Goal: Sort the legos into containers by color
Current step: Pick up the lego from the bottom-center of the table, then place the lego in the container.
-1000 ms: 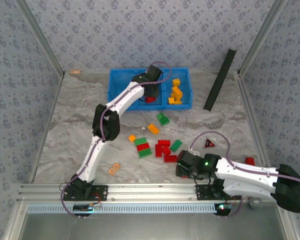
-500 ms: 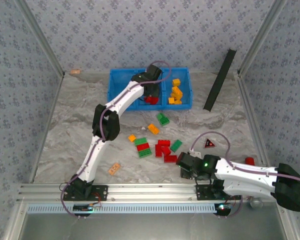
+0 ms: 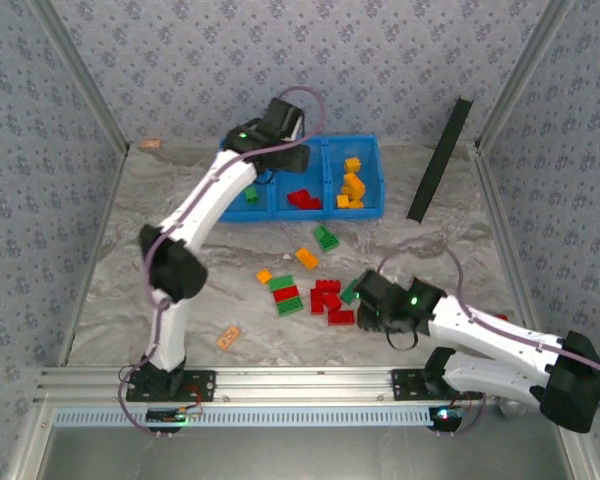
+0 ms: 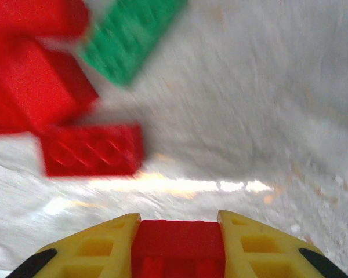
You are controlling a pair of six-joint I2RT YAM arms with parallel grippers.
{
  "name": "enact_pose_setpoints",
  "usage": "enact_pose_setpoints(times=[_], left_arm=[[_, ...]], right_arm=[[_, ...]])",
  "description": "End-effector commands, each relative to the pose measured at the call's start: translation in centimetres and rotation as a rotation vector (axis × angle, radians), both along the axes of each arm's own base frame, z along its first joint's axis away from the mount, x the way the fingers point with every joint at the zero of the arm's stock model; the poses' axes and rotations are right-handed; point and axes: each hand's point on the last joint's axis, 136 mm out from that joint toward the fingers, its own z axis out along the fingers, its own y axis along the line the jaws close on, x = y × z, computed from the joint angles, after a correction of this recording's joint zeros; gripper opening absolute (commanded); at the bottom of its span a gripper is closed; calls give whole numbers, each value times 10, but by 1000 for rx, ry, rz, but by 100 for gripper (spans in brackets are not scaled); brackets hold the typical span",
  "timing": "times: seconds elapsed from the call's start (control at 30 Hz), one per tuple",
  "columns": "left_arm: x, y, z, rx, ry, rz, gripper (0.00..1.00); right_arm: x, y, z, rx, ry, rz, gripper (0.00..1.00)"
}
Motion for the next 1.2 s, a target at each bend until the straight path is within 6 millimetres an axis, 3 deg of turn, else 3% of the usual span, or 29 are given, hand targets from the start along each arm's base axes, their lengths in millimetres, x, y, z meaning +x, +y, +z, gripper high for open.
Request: enact_pose_setpoints(times=[0.0,0.13,0.2,0.3,0.43,0.63,0.77,0.97,1.17], left_arm=[[-37,42,31,30,-66,38,62],[-90,88,7,26,-35,102,64],[-117,114,-10,57,-18,165,64],[-155,145,-36,83,27,240,66],[-198,168,-66,0,77,306,67],[-236,186,-101,-23,173,356,68],[-247,182,-110,-39,215,352,69],[-258,167,-126,-83,272,334,71],[-258,150,-138,-21,287,308,73]], right_arm=[[40,2,39,-63,-90,136,28],[109,23,89,-123,-232,234,28],[149,45,117,-96,-307,294,28],[204,71,137,-48,-371,337,28],[257,105,146,-54,-424,396,28],[323,141,120,-115,-438,434,27],[352,155,84,-154,-413,450,27],[373,164,42,-178,-375,455,28],[375,160,7,-197,-318,464,33]])
